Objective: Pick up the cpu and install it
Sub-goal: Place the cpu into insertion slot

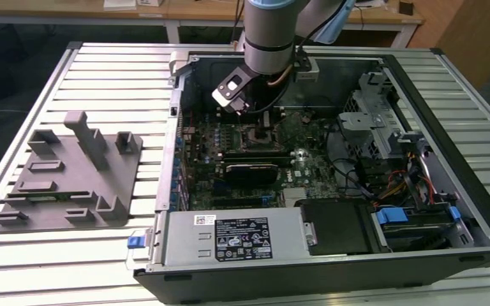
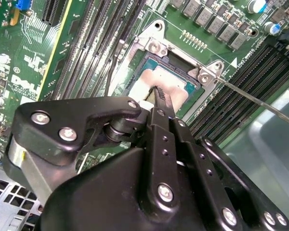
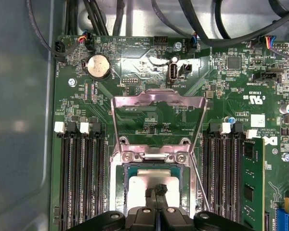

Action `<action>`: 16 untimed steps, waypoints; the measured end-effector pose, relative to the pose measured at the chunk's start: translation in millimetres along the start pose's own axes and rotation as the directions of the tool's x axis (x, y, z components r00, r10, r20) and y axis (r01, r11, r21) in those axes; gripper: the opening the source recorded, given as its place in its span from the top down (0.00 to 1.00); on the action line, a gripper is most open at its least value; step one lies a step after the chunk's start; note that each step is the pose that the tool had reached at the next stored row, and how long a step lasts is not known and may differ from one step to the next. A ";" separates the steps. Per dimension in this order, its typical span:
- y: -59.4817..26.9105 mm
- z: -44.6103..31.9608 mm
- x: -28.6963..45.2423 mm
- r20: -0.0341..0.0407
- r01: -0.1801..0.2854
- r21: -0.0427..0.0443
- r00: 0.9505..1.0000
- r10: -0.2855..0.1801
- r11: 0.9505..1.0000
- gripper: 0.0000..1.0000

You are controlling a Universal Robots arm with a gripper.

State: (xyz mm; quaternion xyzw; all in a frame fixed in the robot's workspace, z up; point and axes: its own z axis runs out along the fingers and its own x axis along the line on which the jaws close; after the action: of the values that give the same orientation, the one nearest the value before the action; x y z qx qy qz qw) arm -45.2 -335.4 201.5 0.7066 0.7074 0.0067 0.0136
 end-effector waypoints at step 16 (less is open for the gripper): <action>-0.1 2.6 0.0 0.000 0.000 0.000 1.000 0.000 1.000 0.89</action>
State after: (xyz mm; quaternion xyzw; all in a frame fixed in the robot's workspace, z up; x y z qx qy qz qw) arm -45.3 -335.3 198.9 0.7067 0.7074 0.0068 0.0136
